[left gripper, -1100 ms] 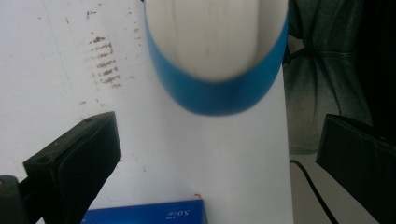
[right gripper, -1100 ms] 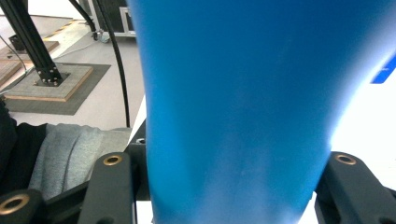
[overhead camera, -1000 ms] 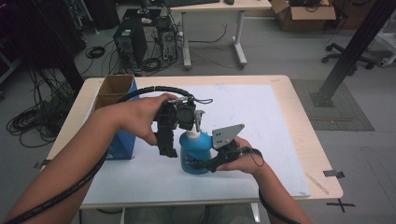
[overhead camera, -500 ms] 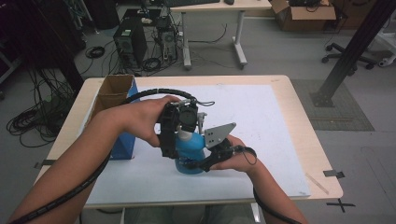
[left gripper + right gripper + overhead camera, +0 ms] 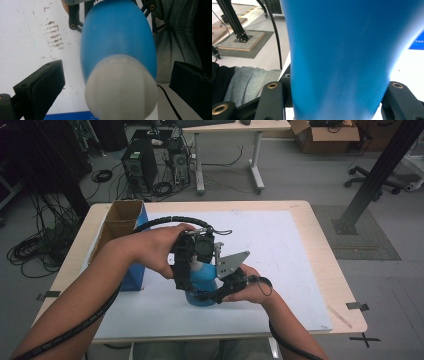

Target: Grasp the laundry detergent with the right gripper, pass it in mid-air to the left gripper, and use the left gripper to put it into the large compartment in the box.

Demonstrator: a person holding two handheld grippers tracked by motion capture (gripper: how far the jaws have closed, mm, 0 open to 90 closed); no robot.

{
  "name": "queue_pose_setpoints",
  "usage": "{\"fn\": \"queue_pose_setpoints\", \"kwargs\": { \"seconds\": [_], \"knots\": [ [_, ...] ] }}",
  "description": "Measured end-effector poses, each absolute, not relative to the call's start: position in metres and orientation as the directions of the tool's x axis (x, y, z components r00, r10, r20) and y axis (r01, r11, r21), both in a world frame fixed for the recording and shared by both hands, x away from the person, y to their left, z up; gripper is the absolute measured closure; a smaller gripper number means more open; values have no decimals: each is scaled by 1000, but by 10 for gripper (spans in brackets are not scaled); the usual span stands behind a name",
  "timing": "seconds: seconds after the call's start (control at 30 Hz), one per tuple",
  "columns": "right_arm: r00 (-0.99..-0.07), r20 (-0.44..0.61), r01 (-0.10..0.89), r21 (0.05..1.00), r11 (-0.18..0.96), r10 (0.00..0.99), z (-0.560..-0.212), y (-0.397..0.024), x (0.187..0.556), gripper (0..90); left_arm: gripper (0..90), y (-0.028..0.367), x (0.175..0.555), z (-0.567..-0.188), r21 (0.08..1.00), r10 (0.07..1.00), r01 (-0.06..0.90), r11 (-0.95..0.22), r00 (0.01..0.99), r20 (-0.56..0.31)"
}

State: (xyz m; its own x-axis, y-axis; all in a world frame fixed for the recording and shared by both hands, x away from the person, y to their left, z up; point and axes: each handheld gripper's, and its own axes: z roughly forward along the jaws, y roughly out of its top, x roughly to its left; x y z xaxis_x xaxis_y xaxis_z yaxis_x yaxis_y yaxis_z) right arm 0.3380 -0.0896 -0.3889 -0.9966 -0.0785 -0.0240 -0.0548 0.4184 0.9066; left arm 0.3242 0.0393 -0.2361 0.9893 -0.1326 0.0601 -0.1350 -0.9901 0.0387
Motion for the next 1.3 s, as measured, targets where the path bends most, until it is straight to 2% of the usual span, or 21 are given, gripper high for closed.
{"fn": "queue_pose_setpoints", "kwargs": {
  "seconds": [1.03,1.3],
  "knots": [
    [-996,-29,-60,908,415,-82,-383,-82,337,440,80,37,316,-240,13,-168,-171,-985,977,129],
    [-996,-31,-62,908,415,-80,-383,-83,336,440,132,36,316,-240,10,-176,-179,-984,976,128]
  ]
}}
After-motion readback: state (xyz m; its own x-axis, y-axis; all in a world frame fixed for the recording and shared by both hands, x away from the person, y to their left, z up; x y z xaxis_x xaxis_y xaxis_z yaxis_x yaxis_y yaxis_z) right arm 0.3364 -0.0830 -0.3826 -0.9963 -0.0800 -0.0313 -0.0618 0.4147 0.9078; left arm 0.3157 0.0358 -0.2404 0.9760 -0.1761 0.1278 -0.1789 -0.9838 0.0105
